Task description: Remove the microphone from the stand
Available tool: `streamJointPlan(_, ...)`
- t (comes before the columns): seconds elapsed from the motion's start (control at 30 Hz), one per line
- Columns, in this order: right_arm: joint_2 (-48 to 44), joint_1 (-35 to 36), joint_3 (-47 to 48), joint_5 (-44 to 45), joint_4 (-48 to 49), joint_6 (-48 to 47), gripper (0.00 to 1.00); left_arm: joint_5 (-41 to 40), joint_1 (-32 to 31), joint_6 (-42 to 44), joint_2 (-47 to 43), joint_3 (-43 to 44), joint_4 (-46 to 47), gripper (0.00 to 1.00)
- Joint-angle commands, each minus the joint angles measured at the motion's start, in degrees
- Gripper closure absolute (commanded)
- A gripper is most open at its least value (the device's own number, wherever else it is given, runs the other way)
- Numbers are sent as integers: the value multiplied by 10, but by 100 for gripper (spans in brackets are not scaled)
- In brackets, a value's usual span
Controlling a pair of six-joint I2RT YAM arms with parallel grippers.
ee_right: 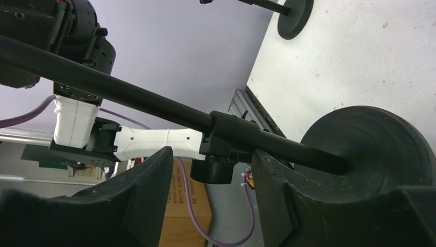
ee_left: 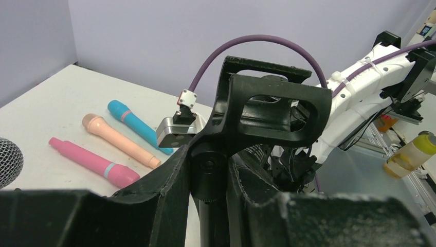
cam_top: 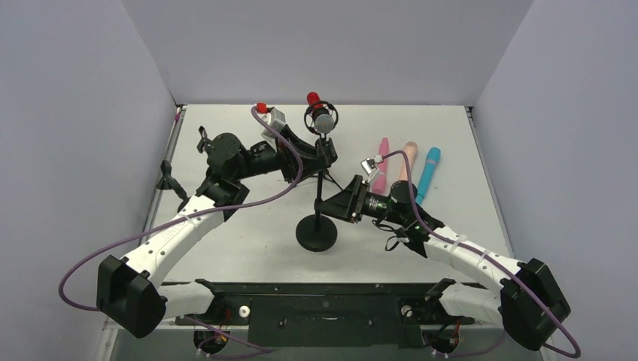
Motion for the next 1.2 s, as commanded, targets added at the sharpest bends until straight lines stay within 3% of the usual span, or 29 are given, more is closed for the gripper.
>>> streamJointPlan(0.0, 19, -5, 6, -28, 97, 46, 48, 19, 1, -16, -22, -1, 95, 100)
streamJointPlan(0.4, 37, -4, 2, -39, 147, 91, 71, 18, 0, -22, -19, -13, 118, 100)
streamJointPlan(0.8, 17, -2, -1, -55, 116, 70, 67, 16, 0, -2, -14, -14, 100, 100)
streamJointPlan(0.87, 13, -2, 2, -53, 100, 58, 72, 15, 0, -4, -12, -14, 101, 100)
streamJointPlan(1.0, 3, -2, 21, -42, 30, 3, 85, 8, 0, -6, -9, -14, 97, 100)
streamJointPlan(1.1, -15, 2, 51, -6, -99, -73, 98, -3, 0, -6, -8, -14, 86, 100)
streamJointPlan(1.17, -27, 10, 79, 32, -188, -137, 100, -15, -1, -7, -9, -19, 77, 100)
